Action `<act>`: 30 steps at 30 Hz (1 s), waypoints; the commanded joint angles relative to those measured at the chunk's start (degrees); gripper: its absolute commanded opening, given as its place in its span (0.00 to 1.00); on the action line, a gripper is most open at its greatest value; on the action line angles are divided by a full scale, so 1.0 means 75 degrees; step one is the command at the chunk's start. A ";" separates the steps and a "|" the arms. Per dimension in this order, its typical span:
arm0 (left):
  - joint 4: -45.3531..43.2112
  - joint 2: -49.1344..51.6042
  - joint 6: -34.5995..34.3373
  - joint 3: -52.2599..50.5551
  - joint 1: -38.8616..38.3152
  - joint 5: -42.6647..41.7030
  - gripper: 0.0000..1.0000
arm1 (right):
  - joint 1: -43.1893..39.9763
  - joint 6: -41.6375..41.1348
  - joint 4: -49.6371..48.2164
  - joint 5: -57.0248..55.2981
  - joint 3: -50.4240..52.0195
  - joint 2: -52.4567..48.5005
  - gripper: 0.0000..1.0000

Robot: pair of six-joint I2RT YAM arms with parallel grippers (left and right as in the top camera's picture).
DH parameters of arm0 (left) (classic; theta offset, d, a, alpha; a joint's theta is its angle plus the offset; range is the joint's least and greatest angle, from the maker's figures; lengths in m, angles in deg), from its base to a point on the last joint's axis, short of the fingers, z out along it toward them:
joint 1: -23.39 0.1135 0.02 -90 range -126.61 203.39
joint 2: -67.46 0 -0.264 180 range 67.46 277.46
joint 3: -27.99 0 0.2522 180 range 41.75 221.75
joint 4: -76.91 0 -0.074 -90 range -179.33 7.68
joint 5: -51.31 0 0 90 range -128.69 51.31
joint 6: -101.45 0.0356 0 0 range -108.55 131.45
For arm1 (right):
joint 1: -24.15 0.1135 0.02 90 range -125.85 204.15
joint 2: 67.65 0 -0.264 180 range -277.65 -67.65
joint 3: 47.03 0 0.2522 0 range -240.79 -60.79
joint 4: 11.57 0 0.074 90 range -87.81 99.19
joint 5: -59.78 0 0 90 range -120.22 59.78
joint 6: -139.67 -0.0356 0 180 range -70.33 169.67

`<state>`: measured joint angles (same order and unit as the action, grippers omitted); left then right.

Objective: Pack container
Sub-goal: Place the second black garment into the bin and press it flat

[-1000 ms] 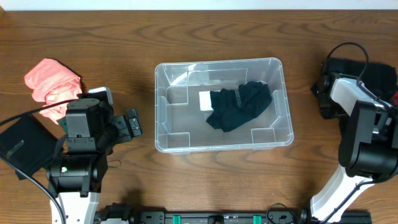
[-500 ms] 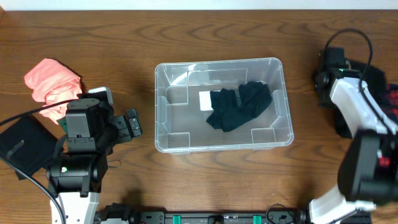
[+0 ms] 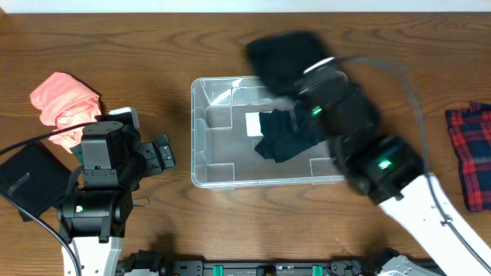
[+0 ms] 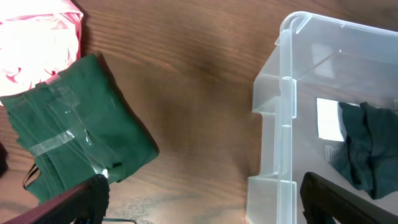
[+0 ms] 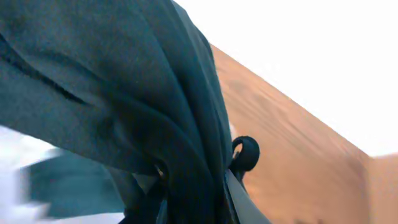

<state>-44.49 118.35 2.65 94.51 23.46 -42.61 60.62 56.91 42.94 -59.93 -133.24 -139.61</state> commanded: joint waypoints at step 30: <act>0.0012 0.0003 -0.0032 0.0163 -0.0035 -0.0012 0.98 | 0.0941 0.2617 0.0536 0.0761 0.0017 -0.2879 0.65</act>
<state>-44.49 118.35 2.65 94.51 23.46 -42.61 68.90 75.80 48.73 -49.57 -133.02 -162.48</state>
